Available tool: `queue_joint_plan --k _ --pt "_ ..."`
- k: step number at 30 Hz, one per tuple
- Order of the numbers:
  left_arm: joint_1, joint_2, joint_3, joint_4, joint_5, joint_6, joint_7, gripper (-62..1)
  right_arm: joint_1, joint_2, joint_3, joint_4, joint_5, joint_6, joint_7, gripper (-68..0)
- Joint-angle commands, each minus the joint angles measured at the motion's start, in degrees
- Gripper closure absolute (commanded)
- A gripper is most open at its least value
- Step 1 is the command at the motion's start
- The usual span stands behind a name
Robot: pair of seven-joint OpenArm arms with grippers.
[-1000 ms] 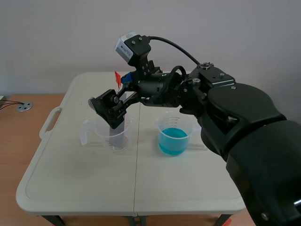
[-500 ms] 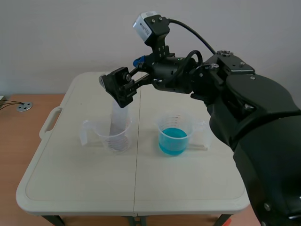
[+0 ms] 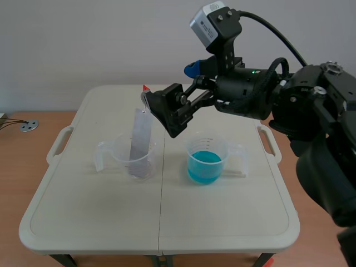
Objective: Hold the metal plate by the orange handle, dip it into the blue solution, take it out and point at it, then put the plate back in the beaker on the left.
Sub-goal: 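Return to the home posture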
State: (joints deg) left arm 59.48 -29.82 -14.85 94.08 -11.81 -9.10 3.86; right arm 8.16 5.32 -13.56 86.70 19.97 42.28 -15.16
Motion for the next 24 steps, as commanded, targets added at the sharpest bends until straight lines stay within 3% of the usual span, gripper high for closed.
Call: queue_joint_plan --k 1,6,13,16,24 --pt "0.31 0.09 -1.73 2.95 0.02 -0.46 -2.89 -62.3 -0.5 1.64 1.05 2.14 1.64 0.2 0.13 -66.5" --pt "-1.57 0.09 -5.14 9.57 0.48 -0.55 -8.39 -62.3 -5.64 5.7 3.98 6.08 4.9 0.2 -0.2 -66.5" --pt "-9.73 0.11 -5.09 11.76 0.46 -1.4 -8.63 -62.3 -12.63 11.37 8.0 10.19 9.31 0.2 0.13 -66.5" --pt "-13.66 0.11 -4.96 11.76 0.44 -3.19 -8.83 -62.3 -16.04 13.62 9.64 12.39 10.38 0.2 1.99 -66.5" --pt "-21.4 0.11 1.07 11.74 0.55 -3.96 -8.98 -62.3 -25.51 17.59 13.51 18.38 10.27 0.2 6.56 -66.5"
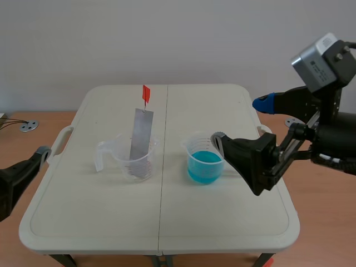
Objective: Hold the metal plate by the orange handle, dip it into the blue solution, take it out and point at it, then put the plate back in the beaker on the left.
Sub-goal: 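Return to the home posture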
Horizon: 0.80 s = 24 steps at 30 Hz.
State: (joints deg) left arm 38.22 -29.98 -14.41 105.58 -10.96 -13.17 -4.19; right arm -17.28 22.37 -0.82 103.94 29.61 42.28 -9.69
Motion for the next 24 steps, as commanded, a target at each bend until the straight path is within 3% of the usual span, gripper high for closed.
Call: queue_joint_plan --k 1,10,24 --pt "-0.9 0.24 1.7 0.24 -0.17 0.13 -0.96 -62.3 -1.16 0.83 1.38 1.57 0.63 0.2 1.81 -66.5" --pt "-5.09 0.28 8.7 0.24 0.04 0.15 -1.4 -62.3 -6.71 1.16 4.31 2.4 -0.02 0.22 5.01 -66.5" --pt "-5.73 0.42 9.92 0.24 0.02 0.07 -3.15 -62.3 -7.82 1.14 4.31 2.4 -1.09 0.17 5.88 -66.5"
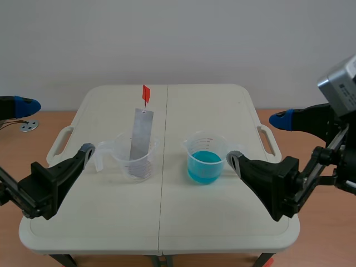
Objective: Hold the metal plate by the orange handle, dip it into the blue solution, take it out and point at it, then put the plate back in the beaker on the left.
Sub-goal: 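Return to the home posture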
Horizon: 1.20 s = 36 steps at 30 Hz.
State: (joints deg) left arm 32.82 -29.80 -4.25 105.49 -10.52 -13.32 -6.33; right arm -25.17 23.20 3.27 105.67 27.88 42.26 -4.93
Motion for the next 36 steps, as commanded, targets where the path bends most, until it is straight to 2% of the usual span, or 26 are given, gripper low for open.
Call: queue_joint_plan --k 1,10,36 --pt "-0.61 0.24 -0.24 0.33 -0.42 0.24 -1.33 -62.3 0.07 0.31 0.22 0.68 0.63 0.2 1.11 -66.5" --pt "-2.21 0.22 -0.24 0.79 -0.39 0.02 -1.64 -62.3 0.07 0.28 0.22 0.68 -0.68 0.17 1.03 -66.5" --pt "-2.19 0.24 -0.24 0.74 -0.39 0.04 -1.36 -62.3 0.07 0.26 0.22 0.68 -0.66 0.17 -0.09 -66.5"
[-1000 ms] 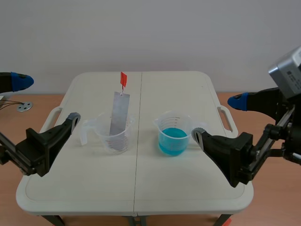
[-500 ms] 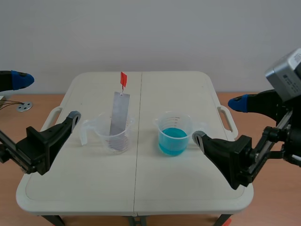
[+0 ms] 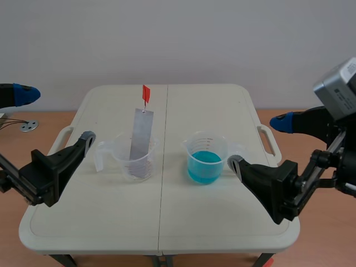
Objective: Hold the metal plate by the orange handle, dip it into the blue solution, take it out and point at it, then put the plate back in the beaker on the left.
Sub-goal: 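Return to the home posture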
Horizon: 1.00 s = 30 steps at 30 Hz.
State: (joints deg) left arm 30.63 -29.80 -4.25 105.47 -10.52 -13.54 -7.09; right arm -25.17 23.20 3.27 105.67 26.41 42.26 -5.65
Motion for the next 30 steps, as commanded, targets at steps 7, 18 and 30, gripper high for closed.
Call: queue_joint_plan --k 7,18,30 --pt "0.0 0.24 -0.24 0.76 -0.42 0.26 -0.59 -62.3 0.07 0.26 0.22 0.68 0.81 0.2 0.46 -66.5" --pt "0.0 0.24 -0.24 0.76 -0.42 0.26 -0.61 -62.3 0.09 0.26 0.22 0.68 0.83 0.22 -0.39 -66.5" --pt "0.0 0.24 -0.24 0.66 -0.39 0.28 -0.44 -62.3 0.09 -0.02 0.2 0.68 0.83 0.22 -0.37 -66.5"
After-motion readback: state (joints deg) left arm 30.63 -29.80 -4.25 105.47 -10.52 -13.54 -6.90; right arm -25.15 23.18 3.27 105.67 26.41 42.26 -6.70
